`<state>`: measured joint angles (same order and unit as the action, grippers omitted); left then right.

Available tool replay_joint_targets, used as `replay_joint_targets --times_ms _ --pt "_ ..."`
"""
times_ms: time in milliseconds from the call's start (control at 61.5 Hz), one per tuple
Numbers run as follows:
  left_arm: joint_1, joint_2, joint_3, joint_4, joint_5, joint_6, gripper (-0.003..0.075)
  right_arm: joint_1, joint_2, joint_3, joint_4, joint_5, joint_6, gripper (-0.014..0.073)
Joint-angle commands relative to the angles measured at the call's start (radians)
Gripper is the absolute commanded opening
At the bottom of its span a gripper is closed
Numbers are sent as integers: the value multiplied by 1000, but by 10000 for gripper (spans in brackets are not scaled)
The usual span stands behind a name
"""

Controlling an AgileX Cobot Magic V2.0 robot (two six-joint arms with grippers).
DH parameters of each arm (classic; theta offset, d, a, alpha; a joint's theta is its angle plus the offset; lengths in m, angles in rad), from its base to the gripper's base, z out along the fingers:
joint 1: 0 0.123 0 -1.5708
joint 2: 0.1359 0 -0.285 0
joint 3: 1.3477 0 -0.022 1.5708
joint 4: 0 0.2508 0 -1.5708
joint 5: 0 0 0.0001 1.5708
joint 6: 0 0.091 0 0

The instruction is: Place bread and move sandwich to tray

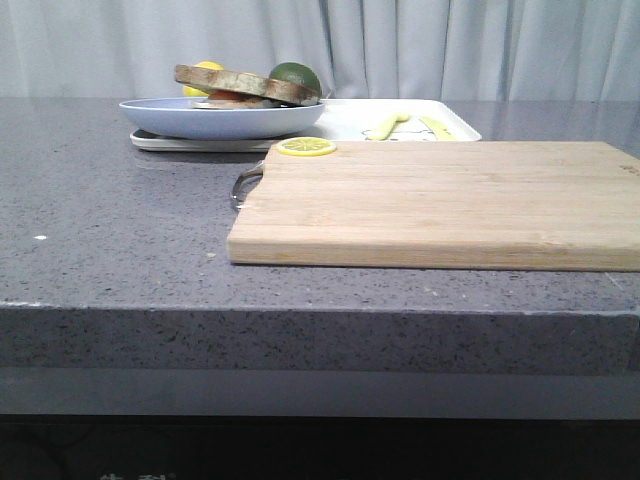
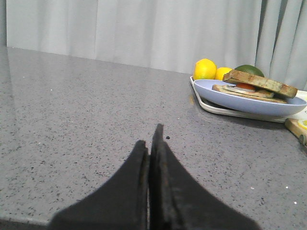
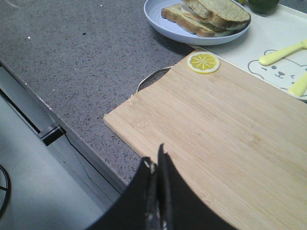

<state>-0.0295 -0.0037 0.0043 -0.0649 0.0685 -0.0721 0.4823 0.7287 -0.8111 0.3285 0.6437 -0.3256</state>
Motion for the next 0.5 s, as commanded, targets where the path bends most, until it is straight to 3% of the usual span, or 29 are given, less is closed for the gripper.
replay_joint_targets --times_ms 0,488 --pt "-7 -24 1 3 -82 -10 -20 -4 -3 -27 15 -59 -1 -71" --pt "-49 -24 1 3 -82 -10 -20 -4 -3 -27 15 -59 -1 -71"
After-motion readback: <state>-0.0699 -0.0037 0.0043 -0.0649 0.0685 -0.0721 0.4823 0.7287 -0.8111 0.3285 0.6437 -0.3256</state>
